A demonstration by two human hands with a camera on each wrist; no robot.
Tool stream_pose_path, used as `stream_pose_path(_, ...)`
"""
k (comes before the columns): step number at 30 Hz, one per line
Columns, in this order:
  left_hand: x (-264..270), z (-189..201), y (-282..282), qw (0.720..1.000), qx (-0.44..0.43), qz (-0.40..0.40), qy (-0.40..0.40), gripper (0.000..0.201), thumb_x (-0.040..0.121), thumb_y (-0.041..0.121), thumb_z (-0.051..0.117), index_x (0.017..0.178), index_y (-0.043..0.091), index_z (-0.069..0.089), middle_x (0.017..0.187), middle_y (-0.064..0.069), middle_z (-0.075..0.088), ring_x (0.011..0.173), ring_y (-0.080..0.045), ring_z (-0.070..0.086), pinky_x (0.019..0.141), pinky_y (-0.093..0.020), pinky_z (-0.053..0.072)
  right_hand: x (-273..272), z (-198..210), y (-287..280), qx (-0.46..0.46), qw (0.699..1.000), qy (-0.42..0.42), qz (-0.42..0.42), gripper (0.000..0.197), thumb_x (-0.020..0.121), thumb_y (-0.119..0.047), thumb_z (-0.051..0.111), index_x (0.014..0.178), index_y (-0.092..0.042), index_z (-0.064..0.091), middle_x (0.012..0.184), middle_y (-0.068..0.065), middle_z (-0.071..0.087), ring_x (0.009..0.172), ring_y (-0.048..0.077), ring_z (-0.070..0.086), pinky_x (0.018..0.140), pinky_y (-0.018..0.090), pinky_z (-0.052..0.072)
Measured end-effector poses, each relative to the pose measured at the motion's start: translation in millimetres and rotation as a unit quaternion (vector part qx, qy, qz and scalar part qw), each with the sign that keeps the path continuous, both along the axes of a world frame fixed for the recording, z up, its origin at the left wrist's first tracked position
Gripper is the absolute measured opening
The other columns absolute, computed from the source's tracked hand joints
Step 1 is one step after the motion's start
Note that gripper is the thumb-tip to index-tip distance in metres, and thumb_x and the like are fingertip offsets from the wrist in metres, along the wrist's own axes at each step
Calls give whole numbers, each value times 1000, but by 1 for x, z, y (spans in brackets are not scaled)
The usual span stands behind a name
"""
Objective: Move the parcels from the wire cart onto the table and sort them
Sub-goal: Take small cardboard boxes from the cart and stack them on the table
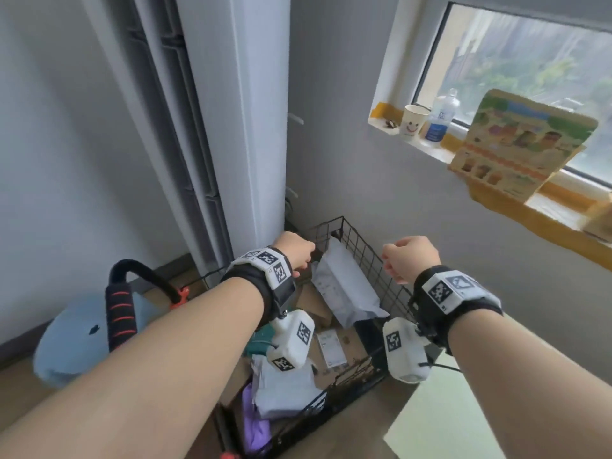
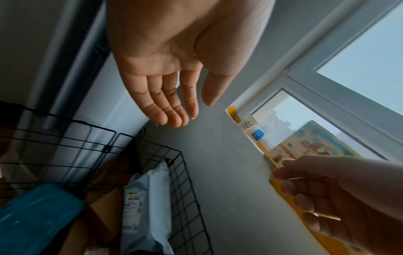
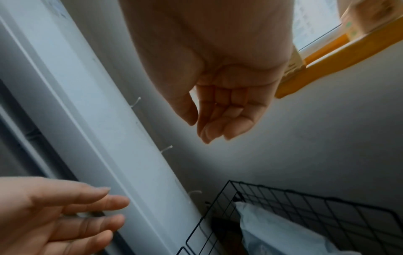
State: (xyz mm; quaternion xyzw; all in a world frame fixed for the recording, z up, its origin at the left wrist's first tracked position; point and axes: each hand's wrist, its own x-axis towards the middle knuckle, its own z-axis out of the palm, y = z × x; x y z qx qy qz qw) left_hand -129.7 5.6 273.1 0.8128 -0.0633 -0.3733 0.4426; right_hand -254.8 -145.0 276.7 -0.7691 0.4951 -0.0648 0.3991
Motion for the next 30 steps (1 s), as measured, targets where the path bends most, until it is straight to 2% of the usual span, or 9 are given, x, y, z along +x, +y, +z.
stream_pose_path(3, 32, -18, 30, 999, 12, 30, 14, 18, 93, 14, 48, 76, 10, 52, 69, -2, 52, 57, -13, 47, 54, -23, 39, 35, -21, 23, 15, 1000, 9, 11, 27, 88, -19, 53, 66, -10, 66, 57, 5, 65, 51, 23, 59, 68, 39, 60)
stream_pose_path(5, 52, -29, 47, 999, 17, 38, 19, 23, 94, 13, 47, 72, 12, 49, 67, -1, 50, 55, -12, 46, 52, -21, 37, 54, -33, 37, 12, 999, 24, 32, 25, 88, -19, 52, 70, -10, 67, 65, 7, 69, 59, 24, 64, 70, 39, 60)
stream_pose_path(7, 71, -38, 61, 998, 26, 46, 21, 27, 96, 13, 47, 69, 12, 48, 67, -2, 50, 54, -12, 46, 50, -22, 38, 72, -45, 46, 14, 999, 33, 41, 21, 88, -21, 52, 77, -12, 68, 76, 10, 71, 70, 26, 67, 73, 40, 60)
stream_pose_path(10, 92, -52, 74, 996, 33, 80, 32, 25, 95, 11, 47, 70, 11, 48, 69, -4, 52, 55, -13, 47, 52, -23, 38, 92, -61, 57, 35, 997, 54, 39, 21, 91, -24, 52, 93, -10, 67, 84, 12, 70, 73, 23, 67, 69, 34, 59)
stream_pose_path(13, 103, -70, 78, 994, 35, 95, 40, 22, 94, 13, 49, 72, 11, 50, 70, -4, 54, 56, -14, 49, 52, -25, 41, 105, -81, 60, 43, 994, 84, 54, 28, 91, -30, 52, 100, -8, 67, 95, 16, 70, 87, 30, 68, 81, 42, 58)
stream_pose_path(15, 108, -85, 75, 994, 37, 92, 42, 23, 93, 13, 49, 71, 12, 50, 72, -5, 55, 56, -15, 50, 52, -26, 42, 109, -95, 59, 56, 993, 93, 53, 27, 91, -29, 52, 98, -8, 67, 92, 17, 70, 87, 32, 68, 80, 43, 58)
stream_pose_path(18, 110, -108, 65, 992, 49, 89, 74, 27, 95, 9, 45, 69, 12, 46, 65, -4, 50, 53, -14, 46, 51, -22, 37, 114, -118, 53, 67, 992, 98, 47, 18, 90, -25, 54, 88, -13, 67, 88, 14, 70, 83, 30, 68, 78, 43, 59)
stream_pose_path(23, 114, -148, 31, 989, 63, 79, 105, 27, 96, 10, 47, 70, 14, 46, 69, -2, 51, 58, -12, 48, 57, -25, 42, 124, -161, 24, 90, 987, 123, 44, 17, 89, -25, 55, 72, -24, 59, 89, 8, 70, 87, 28, 68, 81, 44, 58)
stream_pose_path(30, 131, -220, 0, 973, 96, 135, 163, 24, 95, 14, 49, 72, 15, 45, 68, -2, 50, 54, -12, 44, 53, -23, 36, 140, -238, -22, 139, 978, 155, 21, 16, 84, -20, 54, 70, -14, 58, 90, 18, 71, 88, 35, 68, 82, 48, 57)
